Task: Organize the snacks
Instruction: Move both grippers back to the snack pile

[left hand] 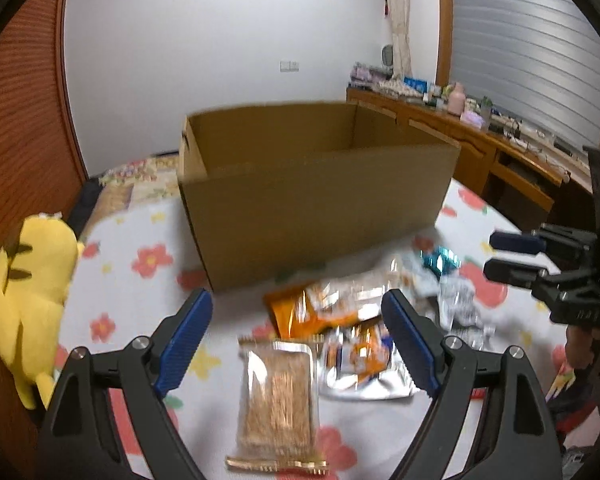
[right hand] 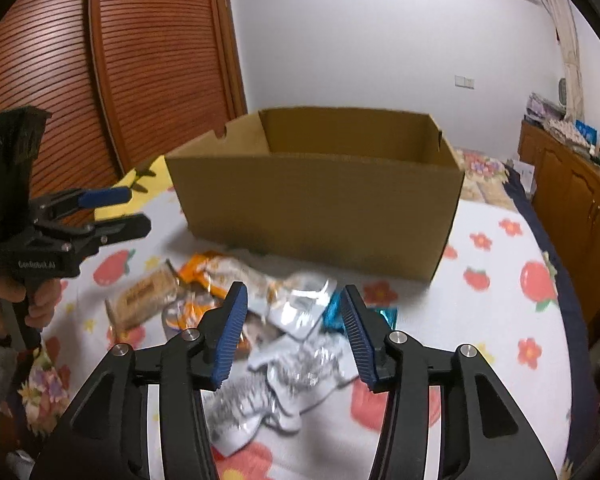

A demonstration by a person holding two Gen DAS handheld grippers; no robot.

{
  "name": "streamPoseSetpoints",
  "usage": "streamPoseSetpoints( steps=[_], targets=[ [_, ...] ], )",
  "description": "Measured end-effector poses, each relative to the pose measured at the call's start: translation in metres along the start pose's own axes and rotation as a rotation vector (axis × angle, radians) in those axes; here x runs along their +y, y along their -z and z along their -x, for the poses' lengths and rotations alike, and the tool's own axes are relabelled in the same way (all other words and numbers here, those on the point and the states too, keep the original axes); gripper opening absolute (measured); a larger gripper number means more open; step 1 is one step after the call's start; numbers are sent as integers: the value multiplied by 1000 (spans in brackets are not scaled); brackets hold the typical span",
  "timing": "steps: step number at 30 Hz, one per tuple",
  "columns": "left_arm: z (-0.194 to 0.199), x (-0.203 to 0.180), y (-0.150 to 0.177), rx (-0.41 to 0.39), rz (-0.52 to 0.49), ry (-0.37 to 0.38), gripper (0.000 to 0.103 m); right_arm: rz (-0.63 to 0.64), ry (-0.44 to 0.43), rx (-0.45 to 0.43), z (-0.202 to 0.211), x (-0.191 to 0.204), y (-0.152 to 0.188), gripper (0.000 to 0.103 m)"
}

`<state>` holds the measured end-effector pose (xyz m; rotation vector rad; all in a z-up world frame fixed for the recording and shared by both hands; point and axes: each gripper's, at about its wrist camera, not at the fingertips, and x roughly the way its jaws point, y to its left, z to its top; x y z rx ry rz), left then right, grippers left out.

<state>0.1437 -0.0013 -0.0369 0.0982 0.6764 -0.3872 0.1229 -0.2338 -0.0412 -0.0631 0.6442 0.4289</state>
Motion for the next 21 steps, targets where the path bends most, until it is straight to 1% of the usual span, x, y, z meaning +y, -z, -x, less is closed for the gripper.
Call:
streamPoseSetpoints(
  steps=[2, 8, 11, 14, 21],
  targets=[
    [-4, 1, 9, 29, 2, 11, 87, 5, 8, 11, -1, 1, 8, 53],
    [-13, 1, 30, 96, -7, -6, 87, 5, 1, 46, -8, 3, 25, 56],
    [-17, 4, 35, 118, 8, -12, 87, -2, -3, 57, -11, 3, 32, 61],
    [-22, 8, 38, 140, 20, -29, 87, -8, 9, 65, -12, 4, 36, 71],
    [-31, 9, 46, 186, 11, -40, 87, -28, -4, 85, -17, 3, 42, 71]
  ],
)
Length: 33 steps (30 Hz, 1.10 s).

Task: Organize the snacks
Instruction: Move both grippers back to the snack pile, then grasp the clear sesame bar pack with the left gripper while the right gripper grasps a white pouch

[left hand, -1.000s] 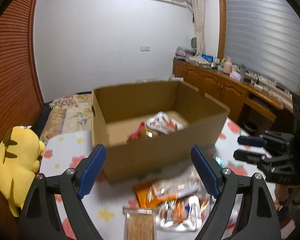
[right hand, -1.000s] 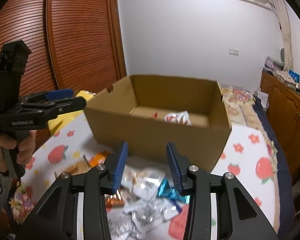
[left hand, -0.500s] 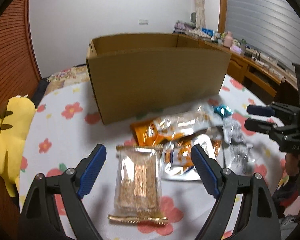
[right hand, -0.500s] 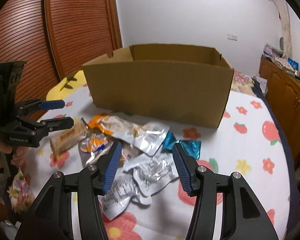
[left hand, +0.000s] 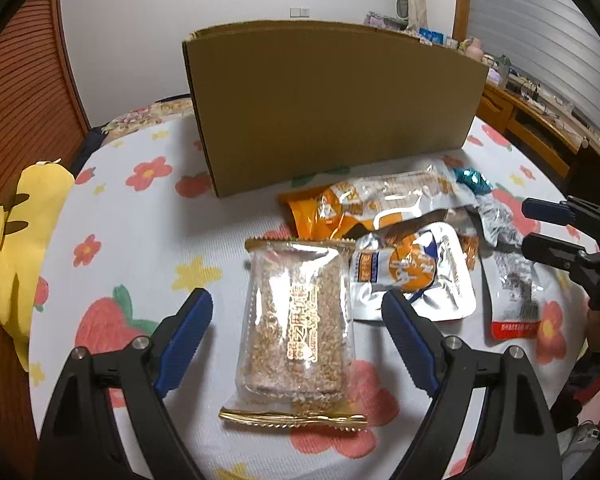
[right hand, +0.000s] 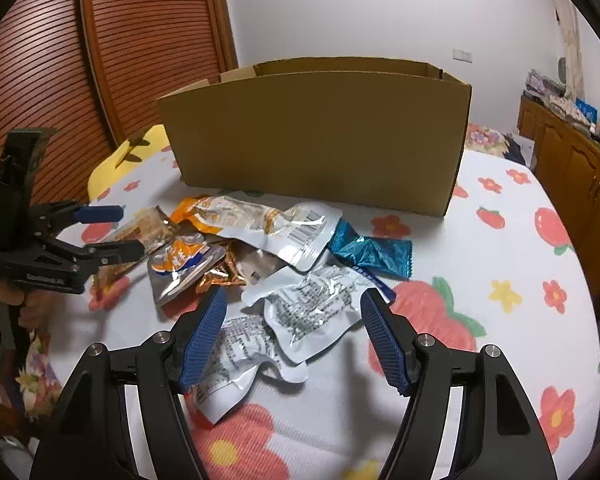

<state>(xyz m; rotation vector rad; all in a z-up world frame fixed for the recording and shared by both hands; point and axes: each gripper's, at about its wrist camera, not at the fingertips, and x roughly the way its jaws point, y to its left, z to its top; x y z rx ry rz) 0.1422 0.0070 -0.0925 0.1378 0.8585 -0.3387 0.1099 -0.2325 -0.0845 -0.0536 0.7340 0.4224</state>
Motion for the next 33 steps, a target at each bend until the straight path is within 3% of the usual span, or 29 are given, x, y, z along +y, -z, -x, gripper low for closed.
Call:
streamPoseSetpoints(
  steps=[6, 9, 15, 25, 29, 31, 33],
  targets=[
    [-7, 1, 6, 39, 13, 9, 88, -15, -27, 34, 1, 10, 11, 71],
    [-9, 3, 8, 50, 19, 6, 96, -7, -9, 52, 0, 16, 16, 72],
    [-10, 0, 8, 63, 4, -20, 100, -48, -18, 79, -8, 15, 19, 75],
    [-9, 2, 10, 55, 17, -1, 100, -50, -23, 77, -9, 26, 22, 77],
    [-7, 5, 11, 43, 29, 8, 97, -43, -20, 76, -10, 31, 22, 77],
    [-5, 7, 11, 26, 38, 17, 91, -37, -14, 74, -11, 34, 22, 77],
    [-3, 8, 12, 9, 45, 14, 78, -25, -4, 72, -12, 37, 22, 77]
  ],
)
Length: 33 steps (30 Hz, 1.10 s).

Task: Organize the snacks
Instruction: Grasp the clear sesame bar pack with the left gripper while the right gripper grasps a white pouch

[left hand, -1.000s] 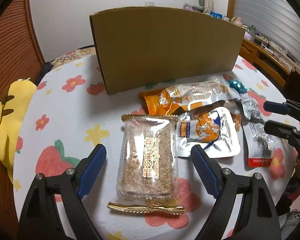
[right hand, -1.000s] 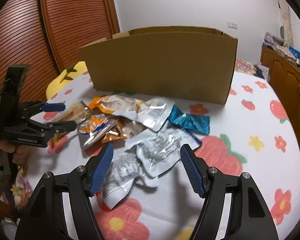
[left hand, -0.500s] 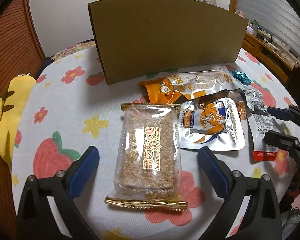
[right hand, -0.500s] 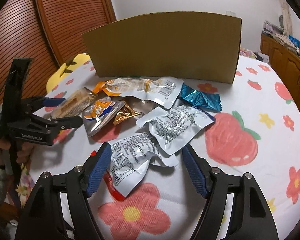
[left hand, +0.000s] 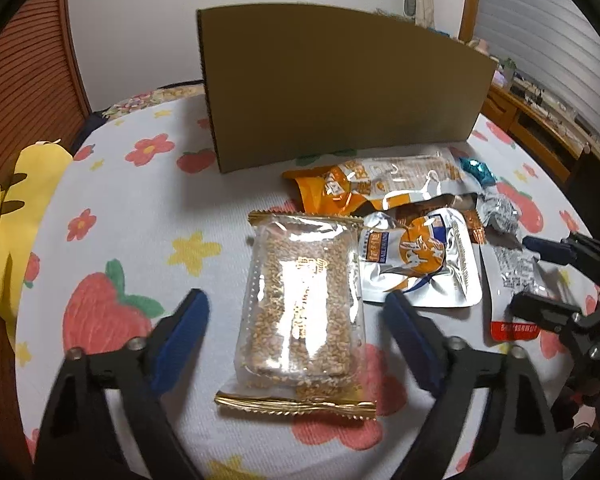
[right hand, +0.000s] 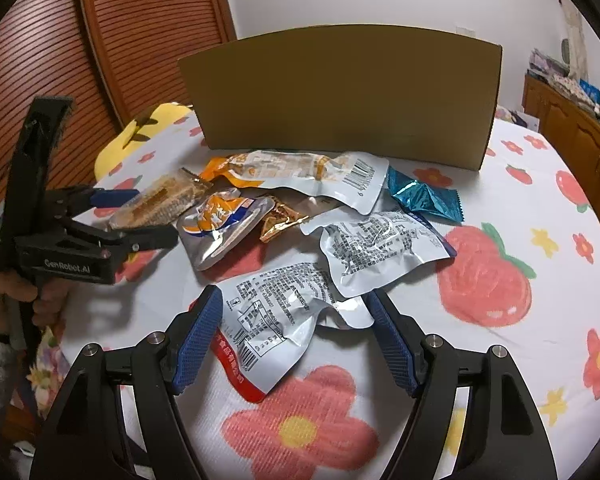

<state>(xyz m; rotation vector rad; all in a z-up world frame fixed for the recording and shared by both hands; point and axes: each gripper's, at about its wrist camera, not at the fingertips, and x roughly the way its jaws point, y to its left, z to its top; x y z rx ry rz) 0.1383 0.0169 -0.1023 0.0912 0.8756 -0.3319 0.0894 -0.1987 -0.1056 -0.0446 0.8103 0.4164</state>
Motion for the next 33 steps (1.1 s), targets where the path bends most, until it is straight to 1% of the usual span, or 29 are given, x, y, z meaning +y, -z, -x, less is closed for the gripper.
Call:
streamPoseSetpoints(
  steps=[1, 2, 3, 4, 6, 8, 12, 16, 18, 20, 24, 29, 33],
  targets=[
    [1, 1, 0, -9, 4, -6, 75, 2, 0, -1, 0, 1, 0, 77],
    [2, 1, 1, -14, 5, -8, 66, 7, -2, 1, 0, 2, 1, 77],
    [3, 2, 1, -23, 5, -8, 55, 13, 1, 2, 0, 3, 1, 77],
    [3, 2, 1, -29, 4, -1, 49, 18, 1, 4, 0, 4, 2, 77],
    [4, 2, 1, -34, 6, -4, 48, 31, 3, 8, 0, 4, 3, 77],
    [4, 4, 1, -38, 16, 10, 48, 42, 13, 13, 2, 4, 5, 77],
    [5, 11, 2, -48, 58, 29, 48, 37, 16, 24, 9, 1, 11, 77],
    [7, 14, 3, -65, 77, 36, 48, 12, -16, 35, 16, 0, 15, 76],
    [7, 14, 3, -67, 79, 36, 48, 1, -37, 40, 18, 2, 16, 73],
    [8, 15, 3, -67, 78, 35, 48, -4, -54, 45, 17, 5, 16, 70],
    [7, 14, 3, -68, 74, 29, 48, -20, -73, 50, 10, 9, 8, 70],
    [7, 13, 4, -67, 71, 29, 48, -41, -41, 40, -1, 8, -7, 70],
    [7, 13, 4, -68, 69, 28, 48, -41, -19, 38, -6, 8, -13, 70]
  ],
)
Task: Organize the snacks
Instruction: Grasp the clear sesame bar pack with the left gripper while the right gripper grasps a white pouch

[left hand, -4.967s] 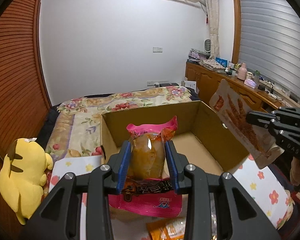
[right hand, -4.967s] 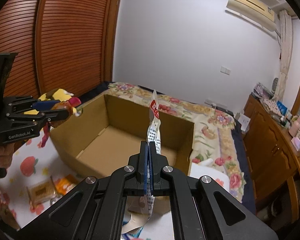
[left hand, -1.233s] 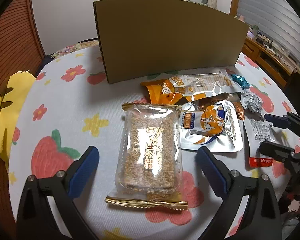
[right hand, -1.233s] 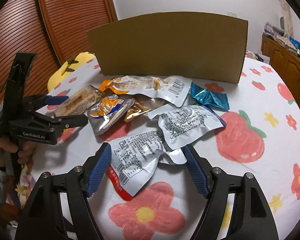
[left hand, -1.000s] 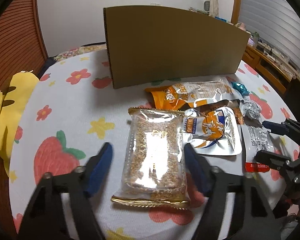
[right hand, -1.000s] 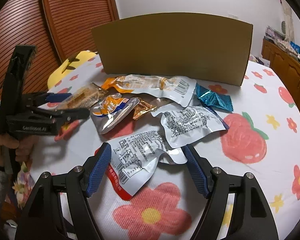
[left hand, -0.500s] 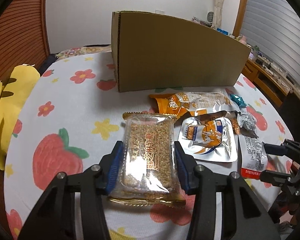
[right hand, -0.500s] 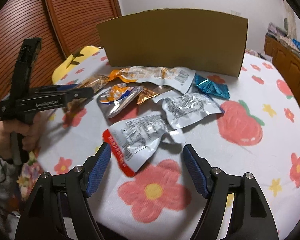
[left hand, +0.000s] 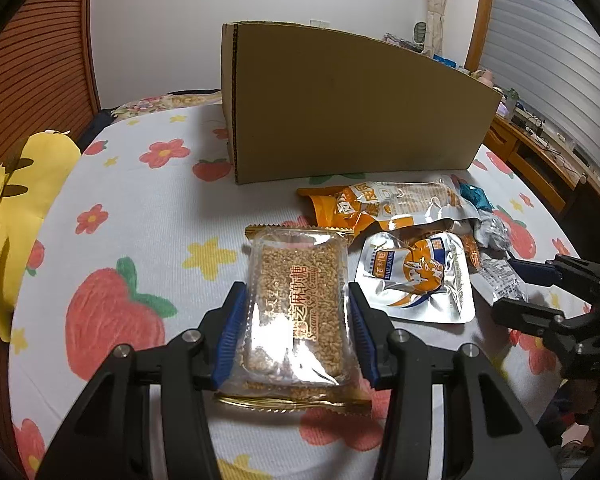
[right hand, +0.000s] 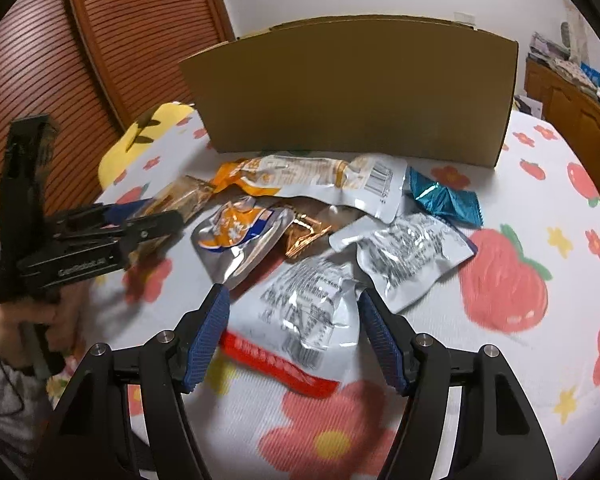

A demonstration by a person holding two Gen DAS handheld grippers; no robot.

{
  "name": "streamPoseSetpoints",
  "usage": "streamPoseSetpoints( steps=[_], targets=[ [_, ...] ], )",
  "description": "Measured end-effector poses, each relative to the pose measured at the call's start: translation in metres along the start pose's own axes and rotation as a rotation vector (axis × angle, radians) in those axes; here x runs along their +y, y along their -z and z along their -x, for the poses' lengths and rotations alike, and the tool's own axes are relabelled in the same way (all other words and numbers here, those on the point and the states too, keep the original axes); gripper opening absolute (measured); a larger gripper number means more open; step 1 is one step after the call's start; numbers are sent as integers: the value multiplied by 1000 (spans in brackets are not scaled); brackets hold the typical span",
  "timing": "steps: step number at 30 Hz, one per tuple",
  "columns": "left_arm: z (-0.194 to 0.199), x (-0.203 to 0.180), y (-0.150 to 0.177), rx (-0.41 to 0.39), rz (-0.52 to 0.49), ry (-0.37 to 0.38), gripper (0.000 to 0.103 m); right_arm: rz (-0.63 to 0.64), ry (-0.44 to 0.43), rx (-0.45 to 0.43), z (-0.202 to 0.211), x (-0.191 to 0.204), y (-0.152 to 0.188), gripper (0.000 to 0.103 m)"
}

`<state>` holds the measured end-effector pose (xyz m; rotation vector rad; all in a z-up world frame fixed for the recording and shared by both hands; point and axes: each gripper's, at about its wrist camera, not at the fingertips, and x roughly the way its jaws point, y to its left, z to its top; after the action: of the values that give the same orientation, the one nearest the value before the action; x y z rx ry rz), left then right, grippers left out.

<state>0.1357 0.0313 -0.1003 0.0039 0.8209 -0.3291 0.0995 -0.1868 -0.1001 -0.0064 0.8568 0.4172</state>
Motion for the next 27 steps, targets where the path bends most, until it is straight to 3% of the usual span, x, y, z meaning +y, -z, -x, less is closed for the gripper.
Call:
streamPoseSetpoints(
  steps=[4, 5, 10, 17, 18, 19, 27],
  targets=[
    [-1, 0, 0, 2, -2, -1, 48, 10, 24, 7, -6, 1, 2, 62],
    [-1, -1, 0, 2, -2, -1, 48, 26, 40, 4, -6, 2, 3, 49],
    [-1, -1, 0, 1, -2, -2, 48, 49, 34, -7, 1, -3, 4, 33],
    [0, -2, 1, -12, -4, -6, 48, 61, -9, -10, 16, -1, 13, 31],
    [1, -2, 1, -14, -3, -7, 48, 62, -20, -13, 18, 0, 13, 29],
    [2, -2, 1, -19, -2, -6, 48, 64, -29, -16, 19, 1, 13, 20],
    [5, -3, 2, -36, -1, -9, 47, 70, -56, -40, 28, 4, 12, 16]
  ],
)
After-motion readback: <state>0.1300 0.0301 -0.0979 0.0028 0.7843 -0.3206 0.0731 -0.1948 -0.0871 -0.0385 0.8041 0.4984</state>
